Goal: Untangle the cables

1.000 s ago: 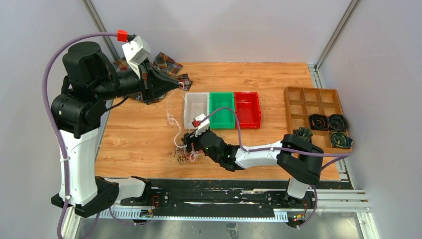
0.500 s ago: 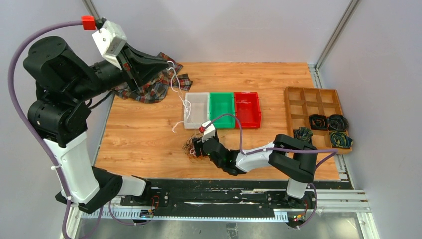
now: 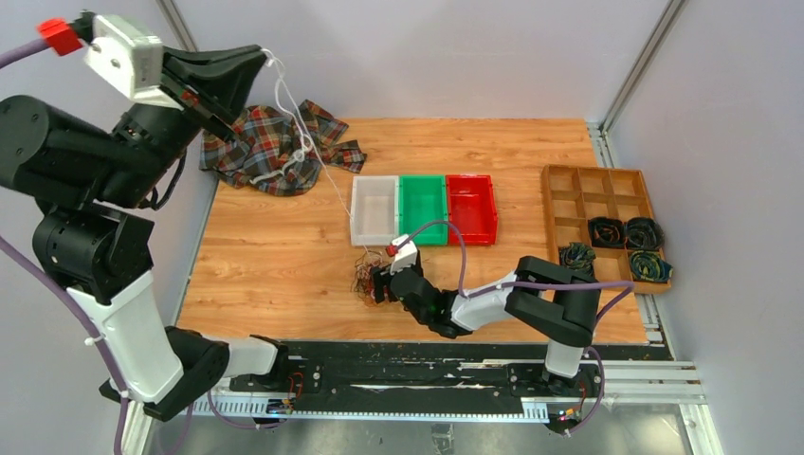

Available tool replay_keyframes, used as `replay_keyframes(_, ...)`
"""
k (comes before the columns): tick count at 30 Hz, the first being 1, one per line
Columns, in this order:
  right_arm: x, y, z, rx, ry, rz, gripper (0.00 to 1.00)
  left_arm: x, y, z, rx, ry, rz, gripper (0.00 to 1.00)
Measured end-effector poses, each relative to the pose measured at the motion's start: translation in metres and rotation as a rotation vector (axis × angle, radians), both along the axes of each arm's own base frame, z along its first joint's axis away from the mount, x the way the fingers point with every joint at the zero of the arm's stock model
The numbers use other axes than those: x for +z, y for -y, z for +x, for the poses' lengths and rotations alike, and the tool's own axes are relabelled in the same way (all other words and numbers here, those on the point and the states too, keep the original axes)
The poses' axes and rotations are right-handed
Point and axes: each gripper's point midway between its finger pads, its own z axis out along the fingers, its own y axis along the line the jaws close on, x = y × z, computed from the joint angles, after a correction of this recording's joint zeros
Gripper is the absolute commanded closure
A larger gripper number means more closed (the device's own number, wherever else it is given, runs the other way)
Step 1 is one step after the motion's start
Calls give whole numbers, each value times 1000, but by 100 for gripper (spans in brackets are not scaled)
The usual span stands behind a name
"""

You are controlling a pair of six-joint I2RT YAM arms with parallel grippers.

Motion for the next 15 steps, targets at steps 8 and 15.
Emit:
replay_keyframes(8, -10, 8, -4, -12, -25, 10, 24, 49, -39, -14, 167, 157, -159, 100)
replay_keyframes(15, -17, 13, -7, -19, -41, 9, 18, 88, -70, -33, 272, 286, -314, 99)
